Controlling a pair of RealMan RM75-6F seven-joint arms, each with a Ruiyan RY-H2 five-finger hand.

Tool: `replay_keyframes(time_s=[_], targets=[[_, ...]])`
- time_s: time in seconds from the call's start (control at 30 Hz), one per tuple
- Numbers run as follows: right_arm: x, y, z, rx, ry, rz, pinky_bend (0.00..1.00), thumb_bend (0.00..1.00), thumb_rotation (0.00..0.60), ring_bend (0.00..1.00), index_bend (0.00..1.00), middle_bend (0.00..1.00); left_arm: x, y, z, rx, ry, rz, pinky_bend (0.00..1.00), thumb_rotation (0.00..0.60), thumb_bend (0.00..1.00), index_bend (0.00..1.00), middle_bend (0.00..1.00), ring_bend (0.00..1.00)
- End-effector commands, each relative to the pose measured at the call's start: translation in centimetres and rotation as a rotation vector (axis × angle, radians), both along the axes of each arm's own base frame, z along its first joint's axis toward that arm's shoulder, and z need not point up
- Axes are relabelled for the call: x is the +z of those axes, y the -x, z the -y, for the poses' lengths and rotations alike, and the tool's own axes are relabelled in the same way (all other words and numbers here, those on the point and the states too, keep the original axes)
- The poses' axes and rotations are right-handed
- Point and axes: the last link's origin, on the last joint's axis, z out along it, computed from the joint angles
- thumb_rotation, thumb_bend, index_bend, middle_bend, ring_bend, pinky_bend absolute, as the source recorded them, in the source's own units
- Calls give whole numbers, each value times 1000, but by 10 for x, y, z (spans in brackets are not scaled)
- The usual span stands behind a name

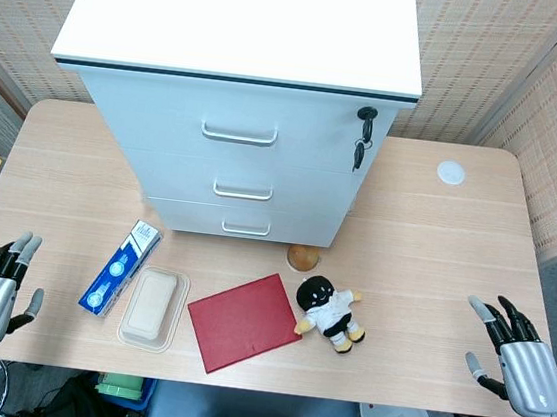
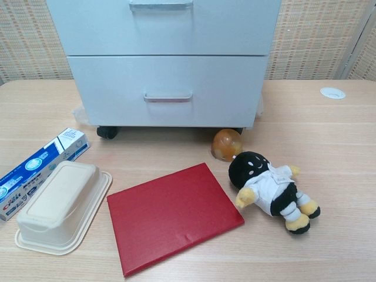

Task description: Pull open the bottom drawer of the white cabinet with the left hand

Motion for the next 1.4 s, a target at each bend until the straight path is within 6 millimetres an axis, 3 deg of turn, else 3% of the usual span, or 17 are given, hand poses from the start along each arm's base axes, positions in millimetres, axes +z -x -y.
replay_keyframes(time_s=[0.03,0.37,0.47,0.57,0.7,0.83,0.93,1.13,1.3,1.4], targets=[[0,0,0,1,0,0,158,308,600,118,111,189,0,0,0,2,1,1,145,600,430,50,0,118],[0,-3,3,20,7,8,158,307,600,118,111,189,1,-1,-1,-13,-7,15,145,600,430,60,9,157],[2,-4,4,27,16,10,158,307,600,118,111,189,1,-4,-3,-29,-18,35,186,600,430,68,61,219],[6,-6,7,40,30,7,158,307,600,118,111,189,1,-9,-9,-66,-23,51,292,600,430,93,147,292],[8,-11,12,52,31,5,158,307,600,118,111,189,2,-23,-22,-142,-11,103,540,600,430,149,289,410],[7,-16,18,68,28,9,158,307,600,118,111,189,-1,-39,-37,-229,24,156,844,600,431,202,477,646],[4,-20,20,80,15,10,158,307,600,118,111,189,-8,-53,-47,-282,64,167,987,600,432,226,669,808],[1,-23,22,89,6,13,158,307,600,118,111,189,-28,-88,-63,-359,178,174,1000,600,519,259,847,977],[-2,-23,21,84,-2,17,158,308,600,118,111,189,-48,-108,-77,-386,260,157,1000,600,585,271,925,1000],[-4,-24,21,87,-14,17,158,307,600,118,111,189,-61,-122,-84,-388,310,158,1000,600,604,227,945,1000]])
